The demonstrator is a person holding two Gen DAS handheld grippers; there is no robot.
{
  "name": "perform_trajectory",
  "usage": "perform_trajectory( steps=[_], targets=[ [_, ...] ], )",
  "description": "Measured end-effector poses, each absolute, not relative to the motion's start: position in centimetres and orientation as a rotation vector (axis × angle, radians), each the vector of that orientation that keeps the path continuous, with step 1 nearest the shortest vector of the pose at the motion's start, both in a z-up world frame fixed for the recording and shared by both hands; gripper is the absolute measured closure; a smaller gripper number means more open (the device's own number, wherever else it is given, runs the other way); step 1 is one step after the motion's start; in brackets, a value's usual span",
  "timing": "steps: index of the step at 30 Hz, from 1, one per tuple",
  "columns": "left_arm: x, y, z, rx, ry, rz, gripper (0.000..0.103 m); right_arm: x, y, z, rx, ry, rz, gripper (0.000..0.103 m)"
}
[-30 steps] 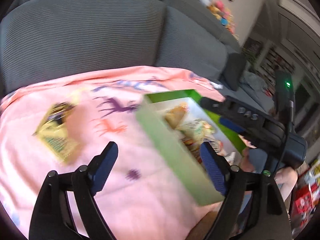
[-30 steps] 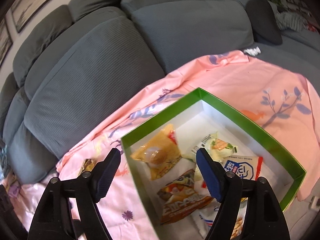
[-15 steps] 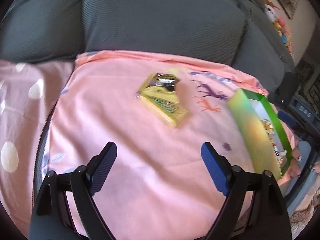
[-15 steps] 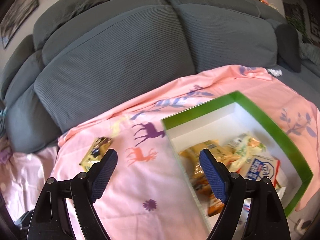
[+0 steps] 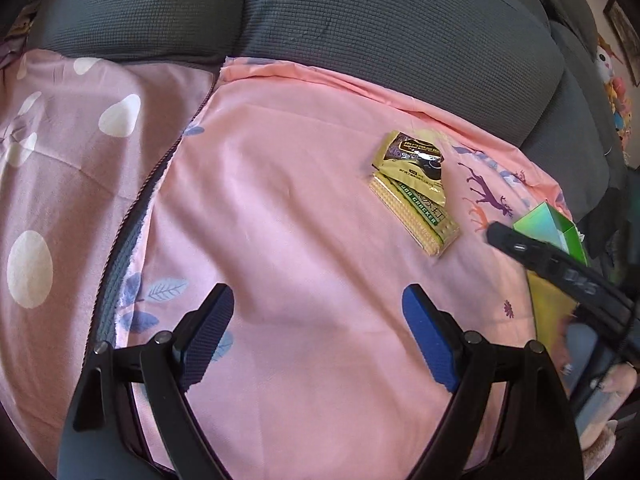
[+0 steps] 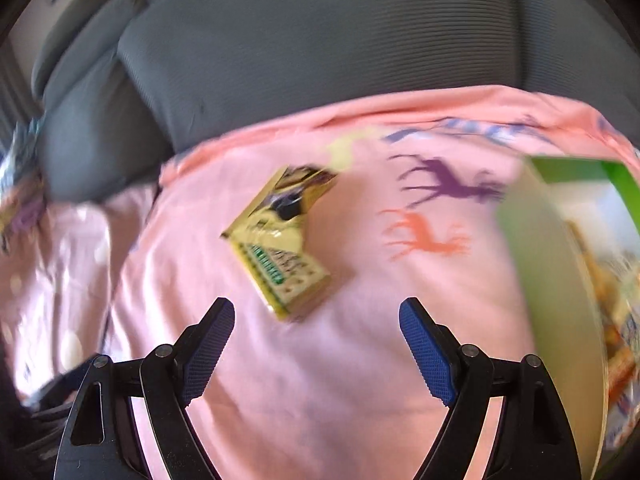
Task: Organize snacks
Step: 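Move the right gripper back and grasp the green-striped soda cracker pack, then lift the soda cracker pack with the right gripper toward the box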
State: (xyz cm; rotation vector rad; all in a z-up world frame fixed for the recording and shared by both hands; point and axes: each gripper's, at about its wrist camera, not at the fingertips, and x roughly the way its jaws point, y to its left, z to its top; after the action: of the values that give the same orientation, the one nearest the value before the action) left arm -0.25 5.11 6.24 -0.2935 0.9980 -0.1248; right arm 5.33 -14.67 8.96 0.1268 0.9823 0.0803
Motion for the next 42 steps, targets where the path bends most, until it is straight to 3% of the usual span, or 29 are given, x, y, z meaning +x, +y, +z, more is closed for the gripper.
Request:
perform_trajectory(
  steps=[11, 16, 22, 40, 42],
  targets=[
    [0.0, 5.6, 5.7, -0.301, 1.02, -0.104, 0.017, 11.8, -9.8, 3.2, -0.117, 1.09, 0.149, 0.019],
    [0.3, 5.6, 5.2, -0.302, 1.033, -0.116, 0.017, 11.5, -9.9, 3.2, -0.118, 1.042, 0.175, 0.037],
    [0.4, 6.1, 5.4, -0.298, 1.026, -0.086, 0.017, 9.9, -9.9, 3.9, -0.056, 1.077, 0.179, 0.045],
    [0.2, 5.5, 6.0, -0.317, 1.019, -0.094, 0.017, 1.6, -12.4, 5.2, 0.119, 1.188, 0.203, 0.046],
    [0.3, 5.1, 5.9, -0.313, 1.021, -0.106, 0.018, 1.8, -13.3, 6.2, 0.169, 1.146, 0.217, 0.041]
  ],
)
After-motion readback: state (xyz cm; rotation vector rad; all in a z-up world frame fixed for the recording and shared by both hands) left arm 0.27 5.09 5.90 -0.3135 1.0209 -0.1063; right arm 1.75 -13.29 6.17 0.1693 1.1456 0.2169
